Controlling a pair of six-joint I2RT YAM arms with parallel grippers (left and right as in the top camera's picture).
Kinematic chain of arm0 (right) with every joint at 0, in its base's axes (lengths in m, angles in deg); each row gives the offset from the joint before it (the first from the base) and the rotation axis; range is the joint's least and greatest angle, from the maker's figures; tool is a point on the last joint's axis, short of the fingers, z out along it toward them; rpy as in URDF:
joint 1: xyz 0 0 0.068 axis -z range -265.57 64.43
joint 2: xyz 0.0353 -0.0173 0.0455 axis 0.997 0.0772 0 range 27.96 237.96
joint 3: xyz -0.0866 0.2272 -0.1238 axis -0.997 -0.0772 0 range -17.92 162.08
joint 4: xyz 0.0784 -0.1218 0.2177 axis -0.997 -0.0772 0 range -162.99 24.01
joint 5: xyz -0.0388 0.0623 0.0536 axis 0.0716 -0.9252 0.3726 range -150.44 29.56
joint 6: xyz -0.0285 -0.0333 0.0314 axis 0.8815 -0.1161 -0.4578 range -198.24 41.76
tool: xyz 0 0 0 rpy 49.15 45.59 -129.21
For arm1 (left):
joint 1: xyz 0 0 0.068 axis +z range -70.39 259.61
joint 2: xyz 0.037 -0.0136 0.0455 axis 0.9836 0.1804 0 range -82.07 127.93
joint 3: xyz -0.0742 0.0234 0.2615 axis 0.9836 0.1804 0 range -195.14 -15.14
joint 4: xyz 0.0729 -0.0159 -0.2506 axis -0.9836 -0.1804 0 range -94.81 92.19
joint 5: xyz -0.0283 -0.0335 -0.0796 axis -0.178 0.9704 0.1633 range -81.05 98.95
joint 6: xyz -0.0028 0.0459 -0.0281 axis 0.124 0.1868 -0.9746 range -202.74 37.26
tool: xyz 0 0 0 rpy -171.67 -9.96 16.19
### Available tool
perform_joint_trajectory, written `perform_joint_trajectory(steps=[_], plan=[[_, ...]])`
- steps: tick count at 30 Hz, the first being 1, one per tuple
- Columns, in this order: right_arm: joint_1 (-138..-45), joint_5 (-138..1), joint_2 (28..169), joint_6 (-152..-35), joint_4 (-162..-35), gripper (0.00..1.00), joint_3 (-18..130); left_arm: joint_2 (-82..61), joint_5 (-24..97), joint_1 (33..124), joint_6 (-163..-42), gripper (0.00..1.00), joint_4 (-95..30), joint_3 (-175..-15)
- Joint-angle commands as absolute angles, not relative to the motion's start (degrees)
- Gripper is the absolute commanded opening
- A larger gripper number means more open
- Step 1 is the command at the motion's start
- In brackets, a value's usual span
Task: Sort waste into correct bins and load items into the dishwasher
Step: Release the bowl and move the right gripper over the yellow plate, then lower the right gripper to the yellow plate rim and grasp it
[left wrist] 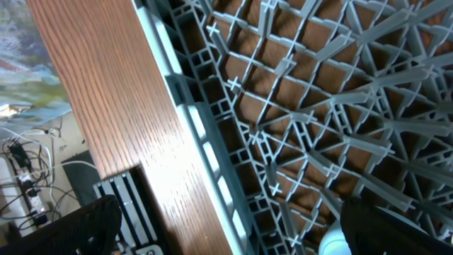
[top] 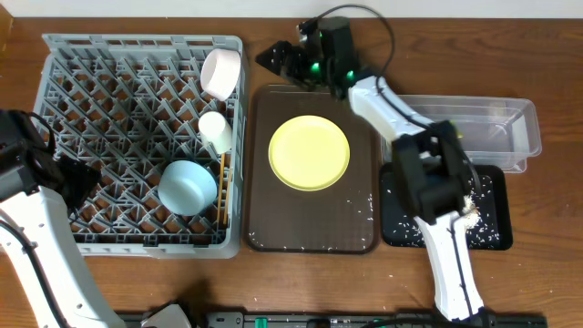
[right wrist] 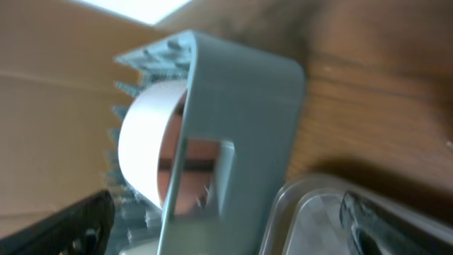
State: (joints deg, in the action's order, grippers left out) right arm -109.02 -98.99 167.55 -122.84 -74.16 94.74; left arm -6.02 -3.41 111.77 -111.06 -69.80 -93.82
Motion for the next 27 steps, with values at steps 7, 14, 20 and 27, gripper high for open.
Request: perform_joint_trajectory(steps=[7,14,20,27], plan=[[-110.35,-73.2,151.34,-88.7,-110.75,0.99,95.64,-6.19,-4.11,112.01,-111.14,1.0,-70.04,-94.12],[-110.39,-70.03,152.8,-87.58,-130.59,0.96,94.9,-6.21,-4.11,112.01,-111.14,1.0,-70.04,-94.12],[-113.56,-75.27,152.8,-87.54,-128.87,0.81,89.76,-6.21,-4.11,112.01,-111.14,1.0,-70.04,-94.14],[-121.04,-74.73,152.8,-87.6,-114.9,0.49,79.38,-6.19,-4.11,112.01,-111.14,1.0,-70.04,-94.12]])
